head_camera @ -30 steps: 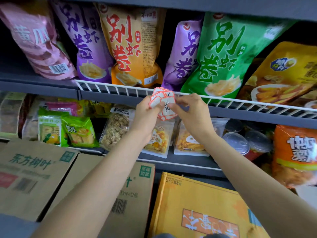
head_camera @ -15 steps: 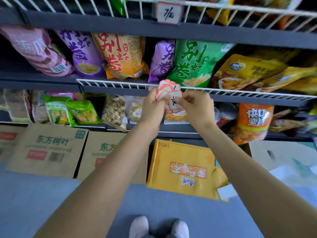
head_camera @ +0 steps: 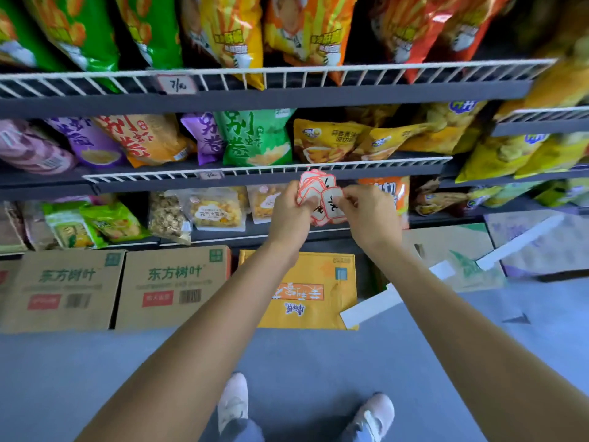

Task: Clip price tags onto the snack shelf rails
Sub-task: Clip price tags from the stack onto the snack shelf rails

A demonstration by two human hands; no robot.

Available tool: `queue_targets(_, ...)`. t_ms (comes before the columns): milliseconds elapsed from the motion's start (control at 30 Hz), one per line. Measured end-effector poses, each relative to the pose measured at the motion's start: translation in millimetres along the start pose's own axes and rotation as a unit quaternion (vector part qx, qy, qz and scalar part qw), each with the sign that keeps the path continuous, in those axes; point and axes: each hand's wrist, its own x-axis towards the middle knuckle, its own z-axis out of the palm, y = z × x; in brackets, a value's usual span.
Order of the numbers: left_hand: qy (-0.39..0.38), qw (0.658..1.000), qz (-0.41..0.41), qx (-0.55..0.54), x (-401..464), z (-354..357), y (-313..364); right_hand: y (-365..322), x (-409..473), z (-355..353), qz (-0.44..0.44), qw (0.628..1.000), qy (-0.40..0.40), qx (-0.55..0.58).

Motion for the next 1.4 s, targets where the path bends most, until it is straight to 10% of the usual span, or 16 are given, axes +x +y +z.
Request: queue_targets(1400, -0.029, 0.998, -0.023, -0.043, 66.2, 391.0, 62.1, 300.6, 148.8, -236.5, 0.117, 0.986, 0.004, 0.115)
